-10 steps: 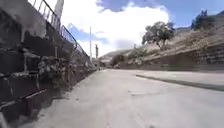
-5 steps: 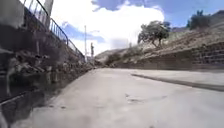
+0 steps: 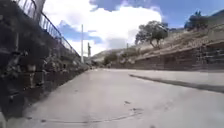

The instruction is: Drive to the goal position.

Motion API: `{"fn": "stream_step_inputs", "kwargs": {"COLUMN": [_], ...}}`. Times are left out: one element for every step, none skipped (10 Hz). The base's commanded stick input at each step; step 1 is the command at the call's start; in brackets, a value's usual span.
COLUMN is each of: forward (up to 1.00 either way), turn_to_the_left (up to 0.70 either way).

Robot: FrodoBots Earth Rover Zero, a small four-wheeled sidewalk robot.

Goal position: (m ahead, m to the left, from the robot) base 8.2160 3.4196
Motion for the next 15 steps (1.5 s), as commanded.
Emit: {"fn": "stream_step_inputs", "kwargs": {"forward": [0.70, 0.70, 0.70, 0.70, 0.70, 0.70, 0.70, 0.70, 0.70, 0.70, 0.70, 0.70, 0.70, 0.70, 0.70], "turn_to_the_left": [0.00, 0.00, 0.00, 0.22, 0.08, 0.00, 0.00, 0.00, 0.00, 0.00, 0.00, 0.00, 0.00, 0.00, 0.00]}}
